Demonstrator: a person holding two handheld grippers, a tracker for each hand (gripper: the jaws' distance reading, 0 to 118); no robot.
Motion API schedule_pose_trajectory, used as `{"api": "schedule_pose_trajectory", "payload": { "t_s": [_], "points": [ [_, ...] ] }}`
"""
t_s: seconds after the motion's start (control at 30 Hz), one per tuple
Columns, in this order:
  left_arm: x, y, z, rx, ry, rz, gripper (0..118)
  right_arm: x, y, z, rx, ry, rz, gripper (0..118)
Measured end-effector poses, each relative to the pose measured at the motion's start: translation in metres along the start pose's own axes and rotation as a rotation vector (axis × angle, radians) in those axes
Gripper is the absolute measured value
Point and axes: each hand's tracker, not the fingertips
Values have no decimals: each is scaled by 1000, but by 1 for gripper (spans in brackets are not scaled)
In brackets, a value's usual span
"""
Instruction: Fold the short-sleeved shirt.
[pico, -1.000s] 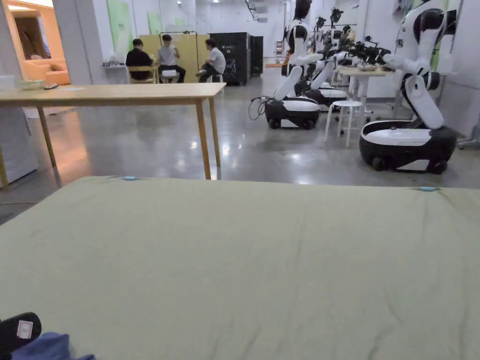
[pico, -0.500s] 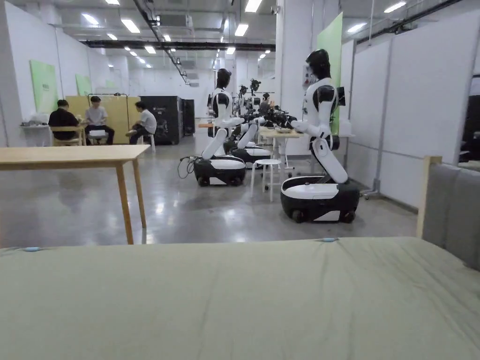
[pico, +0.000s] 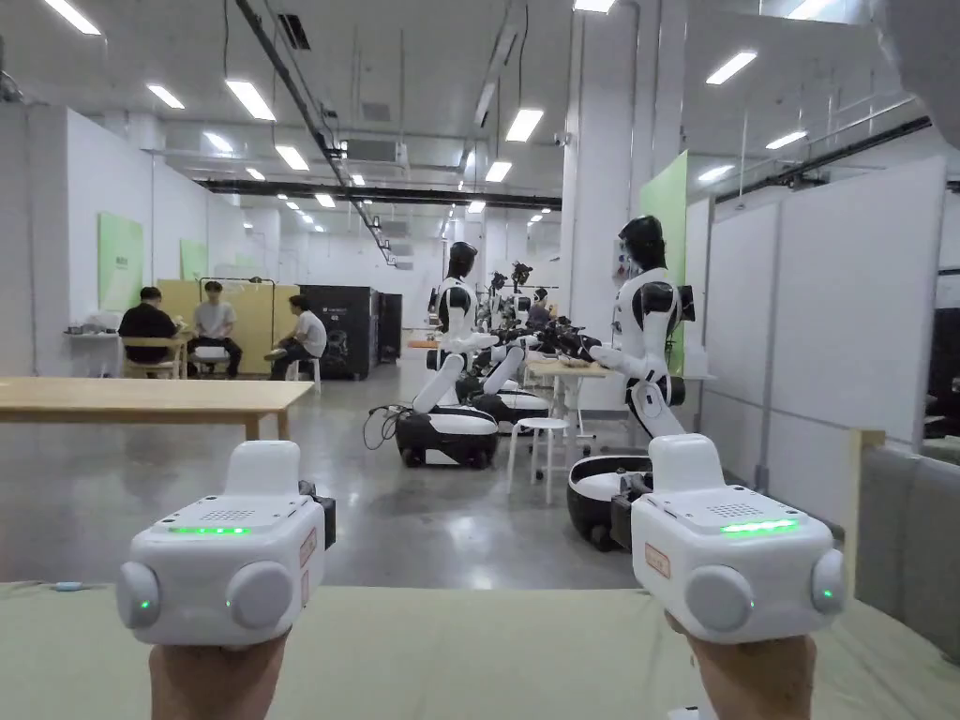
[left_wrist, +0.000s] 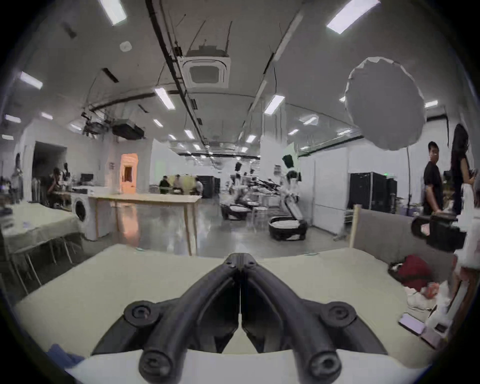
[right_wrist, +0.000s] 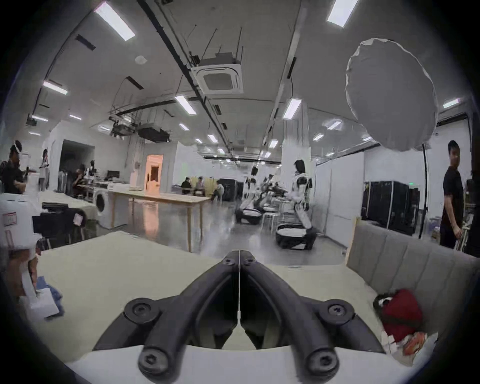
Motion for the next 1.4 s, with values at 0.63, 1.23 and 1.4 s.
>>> {"api": "schedule_pose_trajectory", "payload": {
  "t_s": [0.63,1.23,1.4],
  "points": [
    [17,-1,-12,26,19,-77,0,5,-13,-28,21,-43,-1,1],
    [-1,1,-25,3,77,-57,118,6,-19,-34,8,-86,-31,118],
    [-1,4,-23,10,67,-46,118,12,-10,-23,-1,7,-149,118]
  ]
}}
